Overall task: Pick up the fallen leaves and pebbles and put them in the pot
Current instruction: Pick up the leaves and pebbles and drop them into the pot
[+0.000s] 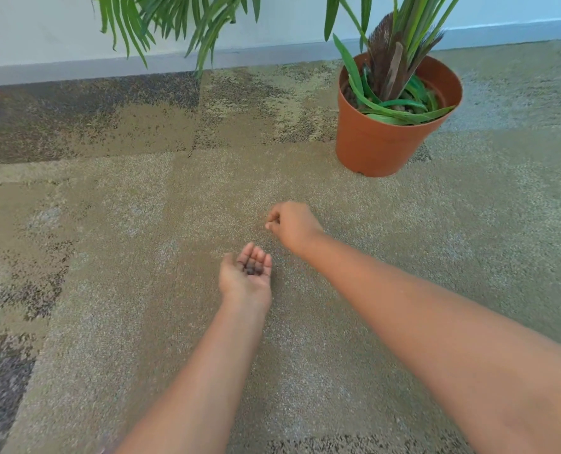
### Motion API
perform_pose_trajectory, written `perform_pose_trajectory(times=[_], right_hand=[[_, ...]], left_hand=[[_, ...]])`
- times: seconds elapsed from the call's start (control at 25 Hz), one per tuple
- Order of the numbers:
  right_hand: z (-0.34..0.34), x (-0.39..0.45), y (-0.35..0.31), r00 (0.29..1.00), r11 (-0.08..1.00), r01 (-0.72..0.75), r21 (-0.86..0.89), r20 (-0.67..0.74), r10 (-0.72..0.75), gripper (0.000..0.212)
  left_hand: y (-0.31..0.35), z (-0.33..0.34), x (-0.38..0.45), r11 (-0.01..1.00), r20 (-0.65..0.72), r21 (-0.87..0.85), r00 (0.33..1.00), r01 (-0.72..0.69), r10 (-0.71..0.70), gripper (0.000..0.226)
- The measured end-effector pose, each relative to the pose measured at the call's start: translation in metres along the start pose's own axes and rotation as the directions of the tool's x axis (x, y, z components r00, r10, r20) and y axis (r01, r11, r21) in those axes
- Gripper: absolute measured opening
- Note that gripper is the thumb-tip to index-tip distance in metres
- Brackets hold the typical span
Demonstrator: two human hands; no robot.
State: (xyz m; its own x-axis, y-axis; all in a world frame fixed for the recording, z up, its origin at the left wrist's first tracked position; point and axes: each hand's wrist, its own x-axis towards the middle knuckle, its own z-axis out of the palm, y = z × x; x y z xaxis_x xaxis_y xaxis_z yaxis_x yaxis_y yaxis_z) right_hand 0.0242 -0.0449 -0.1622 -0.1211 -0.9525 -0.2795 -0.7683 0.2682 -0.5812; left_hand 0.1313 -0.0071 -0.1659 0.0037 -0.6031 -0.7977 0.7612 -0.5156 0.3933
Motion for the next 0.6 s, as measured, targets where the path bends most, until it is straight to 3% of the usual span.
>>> perform_pose_trajectory(times=[0.08, 0.28, 0.36, 0.4, 0.44, 0.48, 0.56, 0.6], right_hand=[[-0.013, -0.007, 0.000, 1.000, 0.979, -0.003, 0.202, 0.010, 0.001, 0.012], [-0.029, -0.041, -0.010, 0.985, 0.966, 0.172, 0.195, -0.042, -0.167, 0.008], [-0.030, -0.051, -0.005, 0.990, 0.920, 0.114, 0.374, -0.121, -0.074, 0.010], [-0.030, -0.053, -0.002, 0.984, 0.846, 0.050, 0.531, -0.171, 0.049, 0.013], [-0.032, -0.055, 0.000, 0.963, 0.711, -0.016, 0.703, -0.181, 0.200, 0.017], [-0.035, -0.054, 0.001, 0.938, 0.506, -0.054, 0.861, -0.130, 0.321, 0.021], [-0.050, -0.049, 0.000, 0.929, 0.014, -0.036, 0.999, 0.029, 0.370, 0.028], [-0.062, -0.046, 0.000, 0.930, -0.170, -0.028, 0.985, 0.088, 0.357, 0.029]], left_hand=[[-0.014, 0.007, -0.005, 0.997, 0.021, 0.028, 0.997, 0.079, -0.079, 0.042], [-0.005, 0.036, -0.006, 0.991, 0.067, -0.096, 0.994, 0.093, -0.087, 0.041], [-0.007, 0.057, -0.010, 0.983, 0.119, -0.159, 0.990, 0.093, -0.074, 0.042], [-0.013, 0.069, -0.014, 0.985, 0.145, -0.151, 0.988, 0.080, -0.058, 0.044], [-0.021, 0.081, -0.022, 0.992, 0.166, -0.109, 0.985, 0.059, -0.040, 0.045], [-0.028, 0.091, -0.030, 0.998, 0.183, -0.046, 0.983, 0.033, -0.024, 0.046], [-0.038, 0.108, -0.046, 0.998, 0.240, 0.065, 0.971, -0.024, 0.007, 0.041], [-0.041, 0.118, -0.053, 0.994, 0.285, 0.096, 0.958, -0.042, 0.013, 0.035]])
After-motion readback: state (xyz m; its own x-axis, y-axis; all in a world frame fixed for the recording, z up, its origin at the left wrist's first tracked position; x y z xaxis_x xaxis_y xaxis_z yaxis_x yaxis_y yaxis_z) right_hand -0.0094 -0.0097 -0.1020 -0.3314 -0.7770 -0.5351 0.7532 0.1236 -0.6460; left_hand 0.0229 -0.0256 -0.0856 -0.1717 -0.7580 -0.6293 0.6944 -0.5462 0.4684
